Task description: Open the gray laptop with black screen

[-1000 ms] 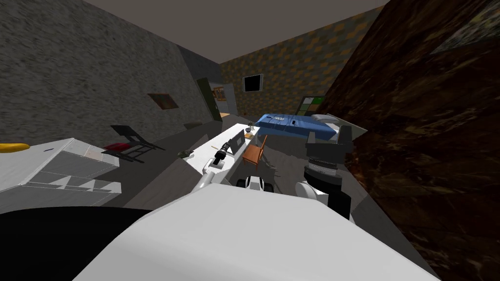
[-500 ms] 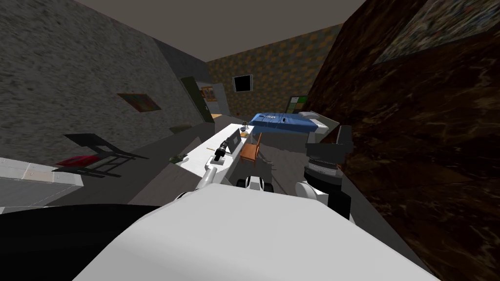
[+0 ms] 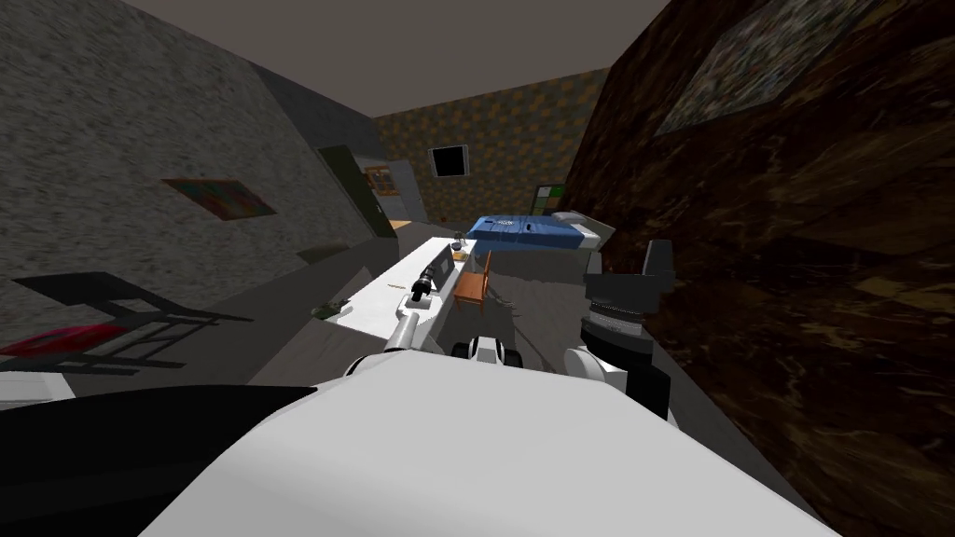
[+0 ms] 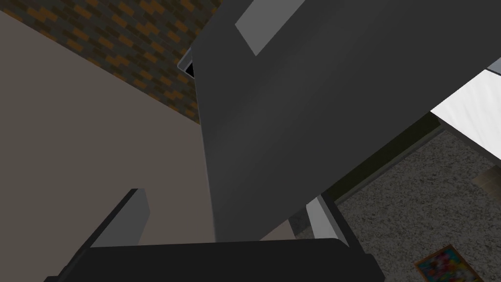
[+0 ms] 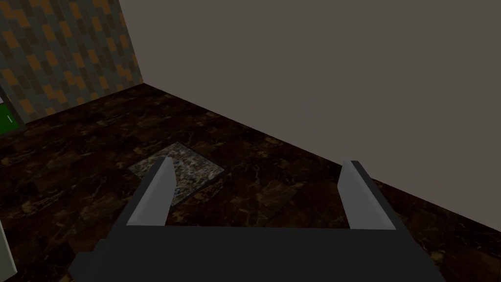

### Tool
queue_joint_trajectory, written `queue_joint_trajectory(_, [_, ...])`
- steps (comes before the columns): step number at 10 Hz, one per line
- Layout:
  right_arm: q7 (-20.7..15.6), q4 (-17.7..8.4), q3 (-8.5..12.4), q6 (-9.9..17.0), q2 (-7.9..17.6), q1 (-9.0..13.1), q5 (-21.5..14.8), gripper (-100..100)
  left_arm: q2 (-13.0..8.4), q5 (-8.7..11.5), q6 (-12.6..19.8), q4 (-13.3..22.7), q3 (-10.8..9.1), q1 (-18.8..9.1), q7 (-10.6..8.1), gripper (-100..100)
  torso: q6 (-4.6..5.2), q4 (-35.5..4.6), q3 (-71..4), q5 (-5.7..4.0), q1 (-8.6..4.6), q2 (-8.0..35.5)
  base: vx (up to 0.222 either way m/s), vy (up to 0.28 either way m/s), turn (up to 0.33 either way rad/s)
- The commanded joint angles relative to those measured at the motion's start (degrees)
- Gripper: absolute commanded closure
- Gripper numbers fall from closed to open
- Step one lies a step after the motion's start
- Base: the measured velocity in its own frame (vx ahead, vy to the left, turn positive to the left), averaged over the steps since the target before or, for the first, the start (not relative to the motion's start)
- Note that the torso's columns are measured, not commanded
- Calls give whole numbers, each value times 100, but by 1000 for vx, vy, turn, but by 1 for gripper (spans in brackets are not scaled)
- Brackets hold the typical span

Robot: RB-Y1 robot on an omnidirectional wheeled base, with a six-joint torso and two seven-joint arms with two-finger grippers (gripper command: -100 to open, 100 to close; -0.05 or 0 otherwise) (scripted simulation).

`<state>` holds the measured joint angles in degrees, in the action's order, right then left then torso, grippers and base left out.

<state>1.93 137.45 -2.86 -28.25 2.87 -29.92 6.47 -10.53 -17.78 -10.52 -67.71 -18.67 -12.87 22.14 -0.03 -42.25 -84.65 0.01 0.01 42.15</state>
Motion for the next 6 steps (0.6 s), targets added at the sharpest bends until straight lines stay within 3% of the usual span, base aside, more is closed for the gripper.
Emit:
queue_joint_trajectory(1, [0,0,0,0,0,-1,0,0,-71,24,-42,-148,171,165,-69,100,0,3,-7,-2,-5,-10,67,3,239])
queue_joint_trajectory(2, [0,1,1,-1,0,-3,0,0,-175,61,-64,-343,374,368,-175,100,-4,8,-17,-2,-4,-28,162,-40,405])
queue_joint_trajectory(3, [0,1,1,-1,0,-5,0,0,-175,61,-64,-387,395,386,-175,100,-18,16,-24,1,1,-38,142,-65,194])
queue_joint_trajectory(5, [0,1,0,-1,0,-4,0,0,-383,135,-108,-825,793,786,-386,100,8,12,-9,9,14,-15,146,-58,287])
queue_joint_trajectory(6, [0,1,0,-1,0,-4,0,0,-383,135,-108,-866,842,827,-386,100,-8,8,-6,6,11,-9,122,-54,166])
